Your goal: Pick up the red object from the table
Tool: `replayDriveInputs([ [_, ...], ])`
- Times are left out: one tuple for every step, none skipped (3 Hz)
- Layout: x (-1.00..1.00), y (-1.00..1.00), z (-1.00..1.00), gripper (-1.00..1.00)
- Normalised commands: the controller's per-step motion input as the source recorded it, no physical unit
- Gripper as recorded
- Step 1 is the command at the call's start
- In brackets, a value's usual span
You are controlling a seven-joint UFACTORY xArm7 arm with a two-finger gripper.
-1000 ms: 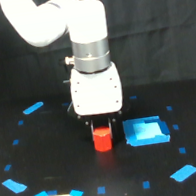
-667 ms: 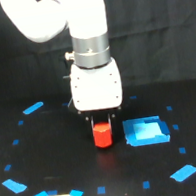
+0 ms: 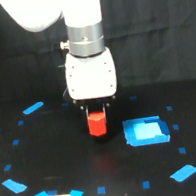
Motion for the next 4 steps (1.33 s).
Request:
replayDriveInputs([
  [0.01, 0.28, 1.0, -1.0],
  [0.09, 0.0, 1.0, -1.0],
  [0.7, 0.3, 1.0, -1.0],
  [-0.29, 0.04, 1.0, -1.0],
])
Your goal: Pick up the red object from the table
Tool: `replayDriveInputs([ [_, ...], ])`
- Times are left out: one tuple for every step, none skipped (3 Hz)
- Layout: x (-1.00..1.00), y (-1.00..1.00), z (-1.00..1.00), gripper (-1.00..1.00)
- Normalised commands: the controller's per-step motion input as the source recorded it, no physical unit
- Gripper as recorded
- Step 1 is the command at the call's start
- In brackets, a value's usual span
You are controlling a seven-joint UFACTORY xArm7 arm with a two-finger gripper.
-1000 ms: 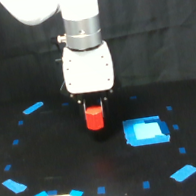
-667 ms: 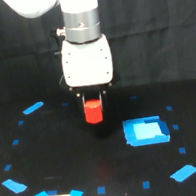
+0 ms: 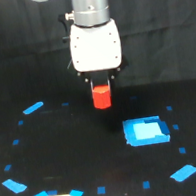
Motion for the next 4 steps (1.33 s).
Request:
replayDriveInputs([
  [-0.02, 0.03, 1.0, -0.76],
  [-0.04, -0.24, 1.0, -1.0],
  [0.11, 0.25, 0.54, -1.0],
  [-0.16, 0.05, 0.6, -1.0],
])
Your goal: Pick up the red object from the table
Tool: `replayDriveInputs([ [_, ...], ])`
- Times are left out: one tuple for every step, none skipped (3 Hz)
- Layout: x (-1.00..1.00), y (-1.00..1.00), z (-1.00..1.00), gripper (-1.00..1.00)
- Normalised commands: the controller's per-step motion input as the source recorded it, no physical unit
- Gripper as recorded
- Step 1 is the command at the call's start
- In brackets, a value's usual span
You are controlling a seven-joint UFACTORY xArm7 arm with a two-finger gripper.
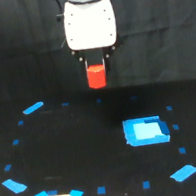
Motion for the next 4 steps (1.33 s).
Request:
replayDriveInputs([
  [-0.1, -0.04, 0.44, -1.0],
  [-0.11, 0.06, 0.45, -1.0],
  [0.17, 0.08, 0.62, -1.0],
  [-0.13, -0.1, -0.29, -1.0],
])
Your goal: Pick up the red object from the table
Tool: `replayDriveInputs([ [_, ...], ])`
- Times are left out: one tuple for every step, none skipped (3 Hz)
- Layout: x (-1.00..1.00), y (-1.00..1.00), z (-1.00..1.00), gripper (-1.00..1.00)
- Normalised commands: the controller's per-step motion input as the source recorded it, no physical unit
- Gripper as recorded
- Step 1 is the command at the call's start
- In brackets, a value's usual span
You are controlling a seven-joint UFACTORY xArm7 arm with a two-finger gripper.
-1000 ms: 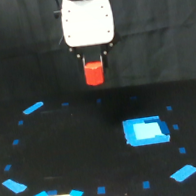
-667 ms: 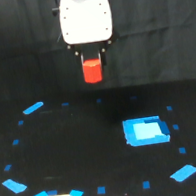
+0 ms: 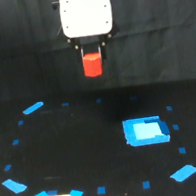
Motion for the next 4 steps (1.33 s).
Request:
replayDriveInputs([
  [0.1, -0.18, -0.04, -1.0],
  [-0.11, -0.01, -0.04, -1.0],
  [-0.04, 0.03, 0.47, -1.0],
  [0.03, 0.01, 0.49, -0.97],
])
